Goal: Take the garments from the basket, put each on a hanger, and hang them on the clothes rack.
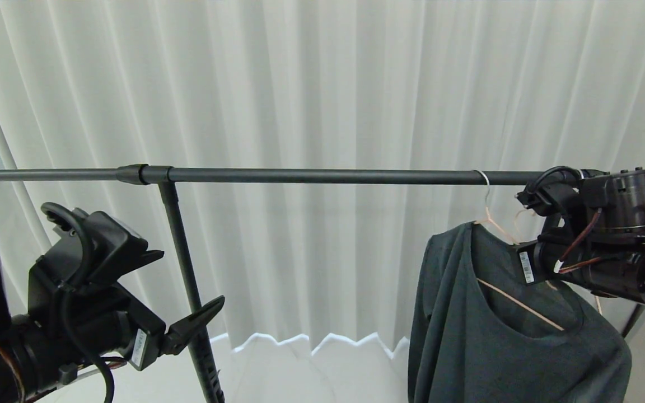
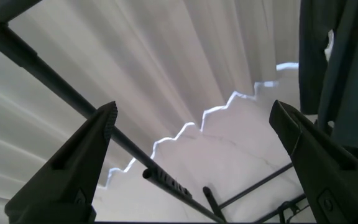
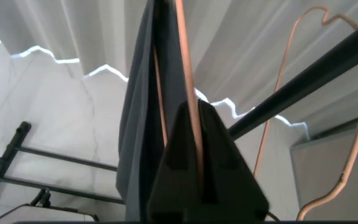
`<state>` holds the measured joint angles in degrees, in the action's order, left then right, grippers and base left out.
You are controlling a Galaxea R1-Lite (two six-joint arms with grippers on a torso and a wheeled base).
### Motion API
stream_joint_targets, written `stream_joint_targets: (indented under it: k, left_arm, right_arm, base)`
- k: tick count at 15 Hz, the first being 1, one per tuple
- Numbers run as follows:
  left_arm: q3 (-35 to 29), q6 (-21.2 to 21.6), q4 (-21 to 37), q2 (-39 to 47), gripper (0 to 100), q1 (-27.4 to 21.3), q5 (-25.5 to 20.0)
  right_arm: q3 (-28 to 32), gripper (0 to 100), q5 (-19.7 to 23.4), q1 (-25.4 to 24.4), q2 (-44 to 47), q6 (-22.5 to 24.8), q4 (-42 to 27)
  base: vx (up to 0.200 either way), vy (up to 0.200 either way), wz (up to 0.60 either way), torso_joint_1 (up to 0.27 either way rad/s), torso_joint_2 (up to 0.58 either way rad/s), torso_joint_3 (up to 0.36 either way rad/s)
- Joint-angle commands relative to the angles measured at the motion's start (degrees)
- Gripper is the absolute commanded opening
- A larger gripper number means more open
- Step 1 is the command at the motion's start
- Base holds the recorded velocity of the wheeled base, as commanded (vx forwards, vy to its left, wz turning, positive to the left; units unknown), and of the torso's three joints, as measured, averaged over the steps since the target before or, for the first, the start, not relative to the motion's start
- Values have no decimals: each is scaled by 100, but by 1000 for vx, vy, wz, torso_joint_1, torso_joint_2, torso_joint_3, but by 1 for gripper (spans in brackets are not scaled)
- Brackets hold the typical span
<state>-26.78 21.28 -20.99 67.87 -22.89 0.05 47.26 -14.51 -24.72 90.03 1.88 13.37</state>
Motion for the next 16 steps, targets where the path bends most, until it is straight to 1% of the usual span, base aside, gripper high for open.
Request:
stream_joint_targets:
  k: [1, 4, 5, 7, 9, 10, 11, 12, 13, 14, 15, 16]
  left_arm:
    - [42, -2, -1, -89, 100, -13, 4]
    - [59, -2, -10, -107, 100, 22, 21]
    - [50, -2, -10, -107, 100, 101, 39]
    - [77, -2, -10, -124, 100, 356, 57]
    - [147, -2, -10, -151, 100, 637, 188]
    - [217, -19, -10, -221, 100, 839, 373]
    - [252, -37, -10, -265, 100, 910, 435]
    - [340, -45, -10, -344, 100, 1059, 505]
    - [543, -54, -10, -476, 100, 1358, 514]
    - [683, -72, -10, -573, 100, 1525, 514]
    - [753, -116, -1, -643, 100, 1613, 514]
    - [859, -177, -10, -792, 100, 1674, 531]
  right_arm:
    - [-15, 100, 0, -24, -55, -12, -1]
    - [-86, 100, 27, -50, -451, -65, 7]
    - [-209, 100, 44, -68, -811, -65, 7]
    - [-411, 100, 132, -85, -1427, -56, 7]
    - [-648, 100, 167, -68, -1928, -38, -19]
    - [-1000, 100, 132, 38, -2358, 41, -37]
    - [-1167, 100, 115, 99, -2543, 137, -37]
    - [-1413, 100, 115, 231, -2798, 348, -37]
    - [-1720, 100, 115, 530, -3105, 735, -37]
    - [-1887, 100, 115, 785, -3272, 981, -28]
    - [-1958, 100, 115, 952, -3351, 1095, -28]
    - [-2054, 100, 115, 1338, -3430, 1324, -19]
  base:
    - [0, 0, 0, 0, 0, 0]
    - [0, 0, 0, 0, 0, 0]
    - [0, 0, 0, 0, 0, 0]
    - [0, 0, 0, 0, 0, 0]
    - [0, 0, 0, 0, 0, 0]
    - [0, 0, 0, 0, 0, 0]
    - [-200, 0, 0, 2, 2, 2]
    - [-200, 0, 0, -2, 2, 2]
    - [-200, 0, 0, 12, 2, 2]
    - [-200, 0, 0, 12, 2, -2]
    - [-200, 0, 0, -12, 2, 2]
    - [-200, 0, 0, -7, 7, 7]
